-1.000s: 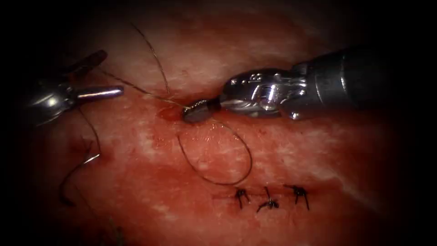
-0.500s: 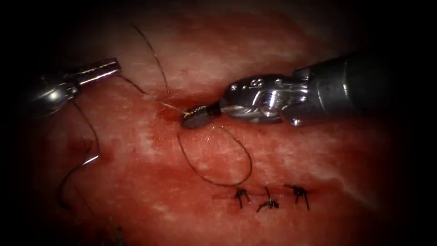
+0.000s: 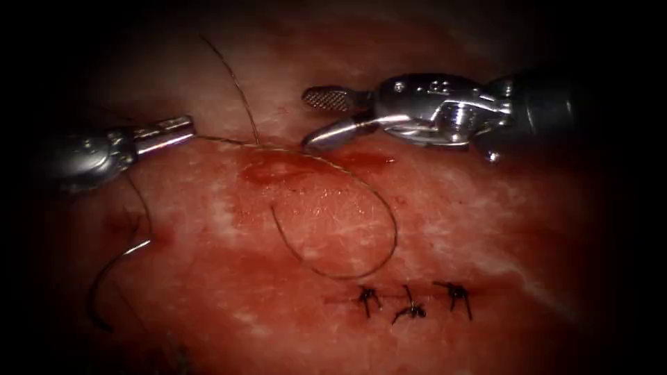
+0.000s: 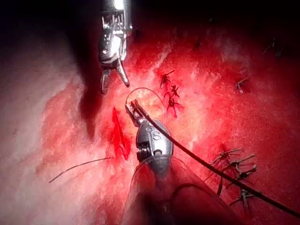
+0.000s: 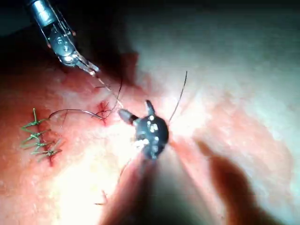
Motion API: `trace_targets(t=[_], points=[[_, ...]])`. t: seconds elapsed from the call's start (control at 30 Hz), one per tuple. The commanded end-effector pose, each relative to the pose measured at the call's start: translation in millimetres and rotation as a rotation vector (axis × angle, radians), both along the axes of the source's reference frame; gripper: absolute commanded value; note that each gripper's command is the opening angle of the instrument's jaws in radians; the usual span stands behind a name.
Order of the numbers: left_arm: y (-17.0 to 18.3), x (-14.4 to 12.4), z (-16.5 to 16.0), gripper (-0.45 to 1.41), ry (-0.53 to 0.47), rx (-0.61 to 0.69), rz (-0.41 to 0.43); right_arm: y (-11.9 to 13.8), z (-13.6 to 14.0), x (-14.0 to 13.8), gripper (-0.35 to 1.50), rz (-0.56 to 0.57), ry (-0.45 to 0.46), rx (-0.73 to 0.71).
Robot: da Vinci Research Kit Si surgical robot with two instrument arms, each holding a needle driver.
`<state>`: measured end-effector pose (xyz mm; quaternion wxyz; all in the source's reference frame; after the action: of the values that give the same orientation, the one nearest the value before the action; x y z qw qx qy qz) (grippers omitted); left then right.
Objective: Wound Closure
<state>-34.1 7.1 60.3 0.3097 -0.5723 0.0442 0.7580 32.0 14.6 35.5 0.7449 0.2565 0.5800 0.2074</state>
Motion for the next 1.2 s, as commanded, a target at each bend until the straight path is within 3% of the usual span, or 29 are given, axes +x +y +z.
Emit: trace_targets(t=[0.03,0.2,0.3,0.5,0.7,0.93,1.2], points=[[-0.6,-0.4,0.5,-0.45,-0.002,-0.002,0.007,-0.8,2.0,0.6,-0.35,-0.001,-0.002,-0.005],[-0.9,-0.8,0.0,-0.45,-0.038,-0.015,0.053,-1.5,6.6,2.2,-0.35,0.022,-0.025,-0.028],[-0.3,-0.6,-0.6,-0.45,-0.056,-0.034,0.075,-3.4,9.4,3.2,-0.35,-0.011,-0.020,0.014],[1.6,-0.5,0.1,-0.45,-0.047,-0.093,-0.001,-5.0,8.2,4.7,-0.35,-0.062,0.009,0.043],[1.5,-0.7,4.4,-0.45,0.040,-0.161,-0.051,-5.1,5.8,6.4,-0.35,-0.036,0.072,0.062],[0.3,-0.5,10.0,-0.45,0.115,-0.170,-0.025,-4.7,4.8,7.2,-0.35,0.015,0.106,0.069],[-0.8,-0.1,11.7,-0.45,0.190,-0.155,-0.019,-4.3,4.6,7.4,-0.35,0.072,0.125,0.076]])
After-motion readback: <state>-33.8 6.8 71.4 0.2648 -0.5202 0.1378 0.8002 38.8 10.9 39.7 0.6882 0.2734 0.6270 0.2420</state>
